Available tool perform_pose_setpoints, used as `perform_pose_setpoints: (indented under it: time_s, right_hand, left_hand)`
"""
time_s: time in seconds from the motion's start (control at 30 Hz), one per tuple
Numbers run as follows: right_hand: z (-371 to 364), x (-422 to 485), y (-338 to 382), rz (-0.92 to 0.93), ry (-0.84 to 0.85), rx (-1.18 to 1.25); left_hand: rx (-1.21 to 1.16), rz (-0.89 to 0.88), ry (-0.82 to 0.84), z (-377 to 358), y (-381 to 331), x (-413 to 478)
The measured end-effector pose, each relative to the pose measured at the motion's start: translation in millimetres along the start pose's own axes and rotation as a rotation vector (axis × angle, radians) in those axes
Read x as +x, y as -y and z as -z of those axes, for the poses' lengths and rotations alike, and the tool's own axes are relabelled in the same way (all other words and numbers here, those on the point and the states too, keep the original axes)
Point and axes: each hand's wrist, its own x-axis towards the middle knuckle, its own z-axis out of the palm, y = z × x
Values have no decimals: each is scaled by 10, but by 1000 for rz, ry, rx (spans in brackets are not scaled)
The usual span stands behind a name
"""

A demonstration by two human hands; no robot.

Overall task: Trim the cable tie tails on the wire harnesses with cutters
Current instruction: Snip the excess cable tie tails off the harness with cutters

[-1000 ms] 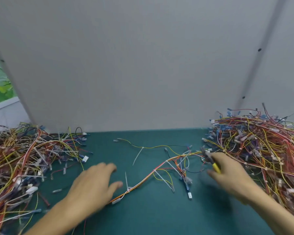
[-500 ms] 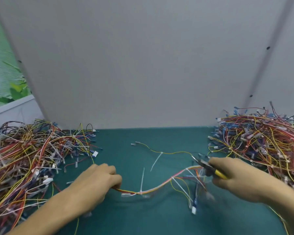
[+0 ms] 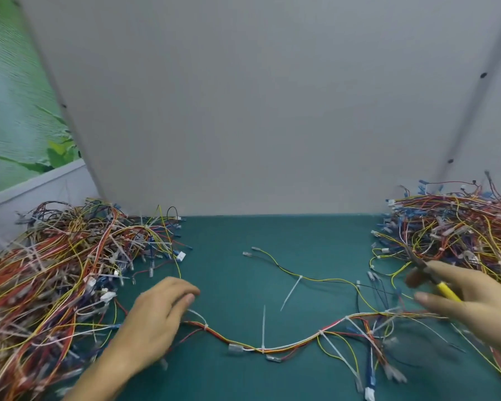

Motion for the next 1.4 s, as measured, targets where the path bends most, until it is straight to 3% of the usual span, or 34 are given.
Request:
perform_pose_setpoints:
  time_s: [0.07, 0.17, 0.37, 0.43, 0.57, 0.7, 0.83, 0.93, 1.07, 1.13, 1.27, 1.4]
  right_hand:
    - [-166, 92, -17, -46, -89, -79]
    - [-440, 158, 13, -71, -4, -139]
    - [-681, 195, -8, -79, 147, -358]
    - [-710, 189, -18, -70, 150, -356]
    - [-733, 180, -11, 6, 105, -414]
    - [-785, 152, 23, 7, 82, -556]
    - [-815, 100, 101, 63, 45, -657]
    - [-785, 57, 189, 191, -68, -643]
    - [-849, 31, 403, 454, -166, -586]
    - [-963, 39, 457, 512, -95, -624]
    - [-1158, 98, 263, 423, 115, -691]
    - [-866, 158, 171, 346, 33, -311]
  left_hand:
    - [21, 76, 149, 22, 140, 188]
    - [84, 194, 411, -15, 353, 482]
    - [287, 549, 247, 227, 839, 738]
    - [312, 469, 214, 253, 774, 663]
    - [367, 88, 192, 205, 462, 261]
    - [562, 106, 383, 40, 308, -17]
    - [642, 55, 329, -60, 140, 47]
    - [540, -142, 167, 28, -38, 171]
    - [347, -391, 111, -25, -342, 377]
    - [270, -402, 159, -200, -416, 442]
    - [112, -216, 293, -535, -279, 425]
    - [-55, -130, 76, -505, -220, 361]
